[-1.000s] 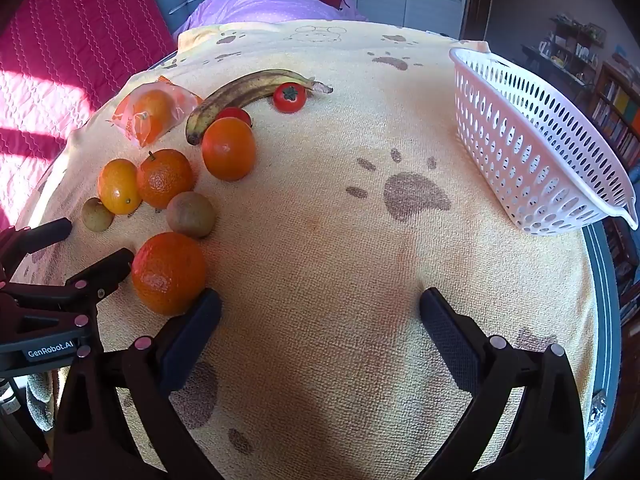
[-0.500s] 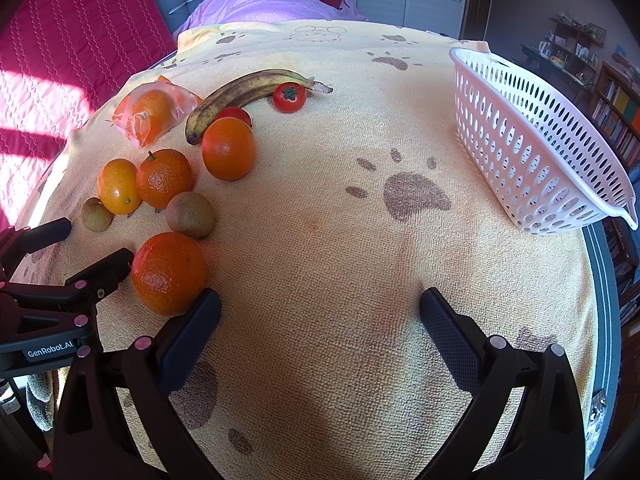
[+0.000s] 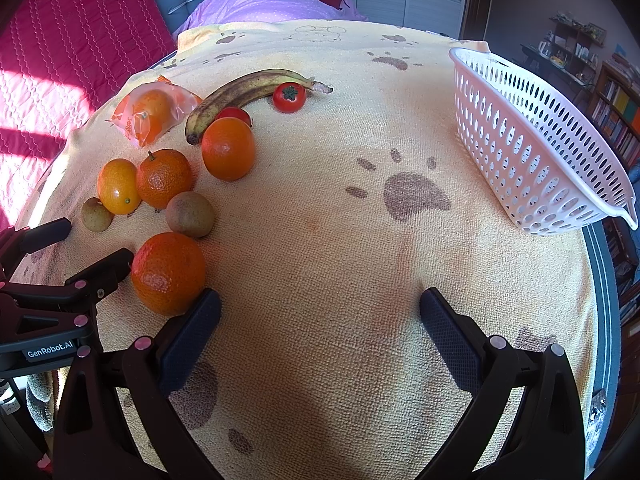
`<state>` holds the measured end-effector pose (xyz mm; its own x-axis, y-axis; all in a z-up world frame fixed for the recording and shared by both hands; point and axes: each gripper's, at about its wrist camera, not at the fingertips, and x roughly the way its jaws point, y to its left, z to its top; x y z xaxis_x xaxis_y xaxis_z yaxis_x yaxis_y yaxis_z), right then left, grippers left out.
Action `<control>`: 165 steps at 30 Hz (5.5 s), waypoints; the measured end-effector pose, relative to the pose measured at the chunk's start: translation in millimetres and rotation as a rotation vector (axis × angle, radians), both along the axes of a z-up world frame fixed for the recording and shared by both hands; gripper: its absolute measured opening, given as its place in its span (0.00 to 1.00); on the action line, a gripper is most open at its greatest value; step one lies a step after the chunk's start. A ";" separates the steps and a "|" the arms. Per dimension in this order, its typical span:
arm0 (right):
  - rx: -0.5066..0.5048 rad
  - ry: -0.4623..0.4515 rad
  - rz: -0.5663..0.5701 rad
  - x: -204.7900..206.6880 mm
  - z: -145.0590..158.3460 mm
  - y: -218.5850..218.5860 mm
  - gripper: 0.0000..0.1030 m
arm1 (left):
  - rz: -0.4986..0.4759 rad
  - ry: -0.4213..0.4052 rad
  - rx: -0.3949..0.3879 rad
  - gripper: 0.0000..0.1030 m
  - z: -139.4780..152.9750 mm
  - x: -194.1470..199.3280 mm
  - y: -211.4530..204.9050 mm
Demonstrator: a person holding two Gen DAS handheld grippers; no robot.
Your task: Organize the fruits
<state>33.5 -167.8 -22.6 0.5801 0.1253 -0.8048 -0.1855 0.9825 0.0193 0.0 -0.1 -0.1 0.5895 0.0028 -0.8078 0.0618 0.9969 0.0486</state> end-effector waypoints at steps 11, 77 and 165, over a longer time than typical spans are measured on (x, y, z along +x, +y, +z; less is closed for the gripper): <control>0.000 0.000 0.000 0.0 -0.2 0.1 0.98 | 0.000 0.000 0.000 0.95 0.0 0.0 0.0; 0.238 -0.085 0.217 -24.5 34.0 10.1 0.68 | -0.098 -0.034 -0.083 0.42 10.2 -1.2 19.2; 0.168 -0.591 -0.851 -16.7 78.6 -223.4 0.81 | -0.447 -0.169 -0.320 0.73 78.9 63.8 -228.9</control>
